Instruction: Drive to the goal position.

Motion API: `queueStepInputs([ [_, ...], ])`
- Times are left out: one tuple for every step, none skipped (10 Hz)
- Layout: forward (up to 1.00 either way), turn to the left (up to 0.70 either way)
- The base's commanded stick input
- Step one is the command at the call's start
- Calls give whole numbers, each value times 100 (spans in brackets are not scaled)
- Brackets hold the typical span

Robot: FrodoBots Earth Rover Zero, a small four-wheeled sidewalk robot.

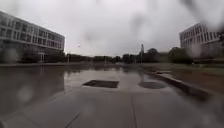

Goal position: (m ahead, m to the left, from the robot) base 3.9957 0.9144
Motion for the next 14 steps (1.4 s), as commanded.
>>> queueStepInputs([
  [61,0],
  [61,0],
  [60,0],
  [60,0],
  [60,0],
  [61,0],
  [61,0],
  [61,0],
  [61,0],
  [61,0],
  [61,0],
  [61,0],
  [61,0],
  [61,0],
])
